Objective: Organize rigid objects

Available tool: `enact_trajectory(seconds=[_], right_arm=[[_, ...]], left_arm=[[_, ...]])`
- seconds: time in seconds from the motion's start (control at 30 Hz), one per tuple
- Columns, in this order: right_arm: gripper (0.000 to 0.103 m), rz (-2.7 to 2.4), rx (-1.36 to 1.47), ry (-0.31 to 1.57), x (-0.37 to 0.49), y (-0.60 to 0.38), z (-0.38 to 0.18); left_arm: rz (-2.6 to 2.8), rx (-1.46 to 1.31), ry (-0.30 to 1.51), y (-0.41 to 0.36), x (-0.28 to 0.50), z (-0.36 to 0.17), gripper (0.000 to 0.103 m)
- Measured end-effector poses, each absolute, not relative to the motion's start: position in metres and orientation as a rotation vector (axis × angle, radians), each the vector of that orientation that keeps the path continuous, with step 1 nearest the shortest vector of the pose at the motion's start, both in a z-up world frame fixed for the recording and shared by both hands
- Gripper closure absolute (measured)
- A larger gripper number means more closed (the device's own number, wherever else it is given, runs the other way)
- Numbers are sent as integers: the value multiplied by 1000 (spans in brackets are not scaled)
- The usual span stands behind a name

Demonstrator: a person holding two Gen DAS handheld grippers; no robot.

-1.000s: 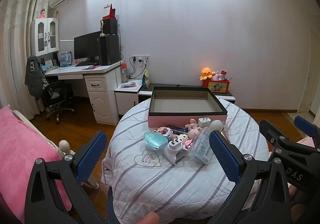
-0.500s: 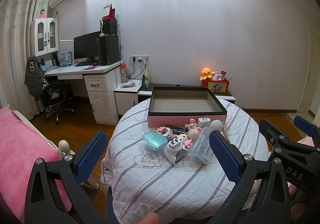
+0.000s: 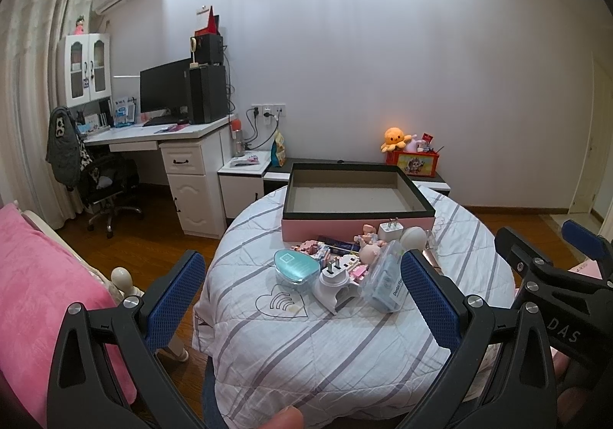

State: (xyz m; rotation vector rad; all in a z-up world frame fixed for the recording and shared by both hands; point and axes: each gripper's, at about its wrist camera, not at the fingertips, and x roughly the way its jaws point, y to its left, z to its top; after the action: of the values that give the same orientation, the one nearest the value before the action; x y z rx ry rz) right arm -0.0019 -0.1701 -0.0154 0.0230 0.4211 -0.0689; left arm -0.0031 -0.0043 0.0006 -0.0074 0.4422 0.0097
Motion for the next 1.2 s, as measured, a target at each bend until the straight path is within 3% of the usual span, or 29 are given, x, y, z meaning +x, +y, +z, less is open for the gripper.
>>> enact_trajectory(seconds=[0.63,1.2], right_arm=[[0,-53,23,457,8,-170,-32],[0,-36,51,684,75,-192,-108]], left_arm=[[8,-11,475,1,10,-16,0],[32,-19,677,16,74,-108,0]])
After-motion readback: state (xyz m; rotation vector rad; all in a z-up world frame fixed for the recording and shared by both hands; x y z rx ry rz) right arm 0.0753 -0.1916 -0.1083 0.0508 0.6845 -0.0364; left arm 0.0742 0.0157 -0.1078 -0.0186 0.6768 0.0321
